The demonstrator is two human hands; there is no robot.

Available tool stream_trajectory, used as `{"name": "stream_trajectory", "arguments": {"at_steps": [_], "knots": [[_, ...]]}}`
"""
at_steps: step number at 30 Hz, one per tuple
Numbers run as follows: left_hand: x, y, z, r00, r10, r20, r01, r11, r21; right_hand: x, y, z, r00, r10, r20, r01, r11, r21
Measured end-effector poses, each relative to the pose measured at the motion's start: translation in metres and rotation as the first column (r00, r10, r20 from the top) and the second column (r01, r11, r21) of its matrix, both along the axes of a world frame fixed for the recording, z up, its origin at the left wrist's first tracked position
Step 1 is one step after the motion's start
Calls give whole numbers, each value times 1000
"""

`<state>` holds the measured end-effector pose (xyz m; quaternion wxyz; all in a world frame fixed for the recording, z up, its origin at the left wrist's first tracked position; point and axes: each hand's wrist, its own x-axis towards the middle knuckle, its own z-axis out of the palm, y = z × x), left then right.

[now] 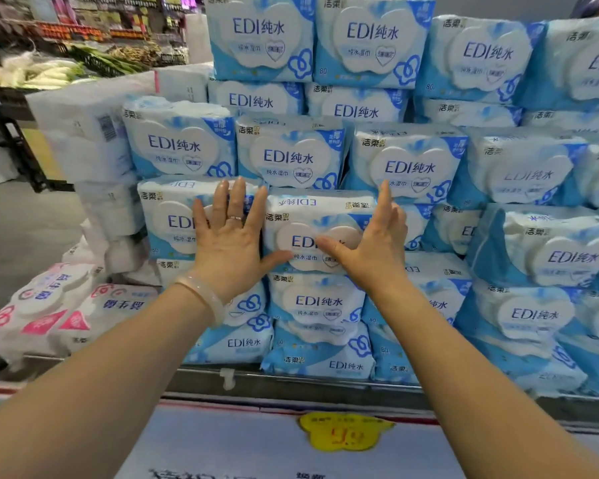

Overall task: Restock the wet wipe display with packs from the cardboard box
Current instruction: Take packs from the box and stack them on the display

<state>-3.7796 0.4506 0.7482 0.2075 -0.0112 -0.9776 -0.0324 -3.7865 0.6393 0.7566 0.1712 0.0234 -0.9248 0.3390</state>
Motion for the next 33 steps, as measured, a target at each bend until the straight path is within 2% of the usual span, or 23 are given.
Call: {"name": "stream_trajectory", "arguments": {"at_steps": [2,4,7,9,12,15,19,21,24,29,33], "knots": [[3,-4,4,998,-12,55,14,999,-49,3,-5,3,995,41,-88,-17,968,252],[5,-8,10,993,-42,114,50,996,-71,3,-7,5,998,58,-19,-46,923,383],[11,-21,22,983,-95,156,104,993,-48,7,-7,12,998,10,60,-36,889,457],[22,-29,24,989,-99,114,106,993,-56,15,-15,19,1000,6,14,-12,866,501],[48,-36,11,988,-131,81,127,990,62,37,-48,20,974,201,-106,-116,842,528],[75,-47,-11,987,-117,111,108,991,84,62,-92,4,907,412,-90,-300,782,546],[111,-86,-47,969,98,229,-97,995,-15,87,-140,-38,859,511,25,-433,700,569],[131,-110,-68,944,180,277,-179,983,-31,99,-161,-61,827,544,142,-514,630,582],[164,-137,-103,897,227,380,-232,972,-33,120,-192,-100,751,562,346,-637,481,602],[221,-171,-180,776,286,562,-327,945,-29,163,-237,-176,572,559,599,-812,287,508],[265,-187,-244,641,309,703,-395,918,-44,188,-254,-257,447,526,724,-893,207,401]]}}
